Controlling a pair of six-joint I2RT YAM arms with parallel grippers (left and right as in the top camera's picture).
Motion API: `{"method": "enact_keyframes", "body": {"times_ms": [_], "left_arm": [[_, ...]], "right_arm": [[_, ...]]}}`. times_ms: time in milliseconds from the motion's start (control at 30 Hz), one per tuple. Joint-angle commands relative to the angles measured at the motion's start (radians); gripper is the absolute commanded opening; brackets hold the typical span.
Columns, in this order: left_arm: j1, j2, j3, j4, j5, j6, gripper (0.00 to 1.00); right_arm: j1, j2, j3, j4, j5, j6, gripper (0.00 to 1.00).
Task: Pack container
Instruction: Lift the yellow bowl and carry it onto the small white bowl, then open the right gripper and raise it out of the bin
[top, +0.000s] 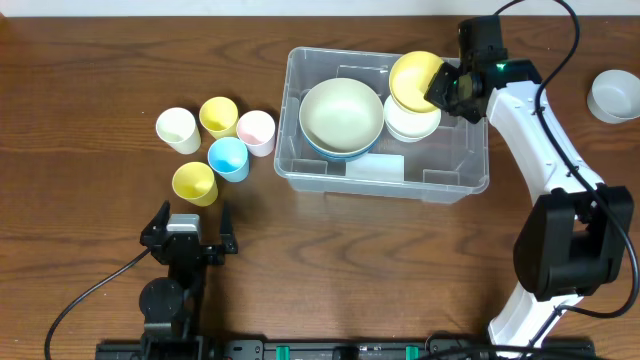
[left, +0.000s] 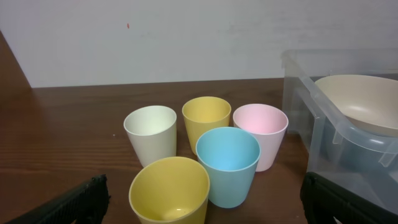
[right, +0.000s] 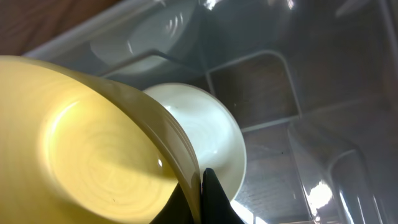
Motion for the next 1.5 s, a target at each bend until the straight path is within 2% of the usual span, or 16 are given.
{"method": "enact_keyframes", "body": {"times_ms": [0,267,400,467,500,633,700,1000,1067,1133,1233,1467], "left_arm": [[0.004,-0.006,-0.014,-0.039,0.014,0.014,0.98],[0.004,-0.006,-0.014,-0.039,0.014,0.014,0.98],[0.004,-0.006,-0.014,-0.039,0.014,0.014,0.98],[0.004,-0.006,-0.014,-0.039,0.014,0.014,0.98],[0.004,-0.006,-0.014,-0.039,0.014,0.014,0.98],[0.004,-0.006,-0.014,-0.038,0.014,0.014,0.98],[0.004,-0.006,-0.014,-0.039,0.014,0.014,0.98],[0.004,-0.006,-0.014,-0.039,0.014,0.014,0.98],[0.004,-0.006,-0.014,-0.038,0.014,0.014,0.98],[0.004,-0.006,-0.014,-0.038,0.014,0.014,0.98],[0.004,-0.006,-0.014,-0.038,0.014,0.014,0.98],[0.004,-0.006,-0.014,-0.039,0.014,0.014,0.98]], "right_arm": [[0.007,0.040,-0.005,-0.010,0.013,-0.003,0.01],[0.007,0.107,-0.005,-0.003,-0.005,-0.003,0.01],[0.007,0.117,-0.006,0.000,-0.009,-0.003,0.05],[0.007,0.117,-0.005,0.002,-0.009,-0.004,0.14],[0.007,0.117,-0.006,0.003,-0.009,-0.004,0.22],[0.007,0.117,-0.005,0.006,-0.009,-0.004,0.36],[0.007,0.117,-0.005,0.006,-0.008,-0.005,0.40],[0.007,0.084,0.023,-0.008,-0.009,-0.056,0.42],[0.007,0.051,0.043,-0.014,-0.009,-0.081,0.47],[0.006,0.010,0.075,-0.024,-0.008,-0.104,0.62],[0.002,-0.059,0.132,-0.032,-0.009,-0.135,0.79],[-0.063,-0.245,0.212,-0.039,0.032,-0.161,0.88]]}}
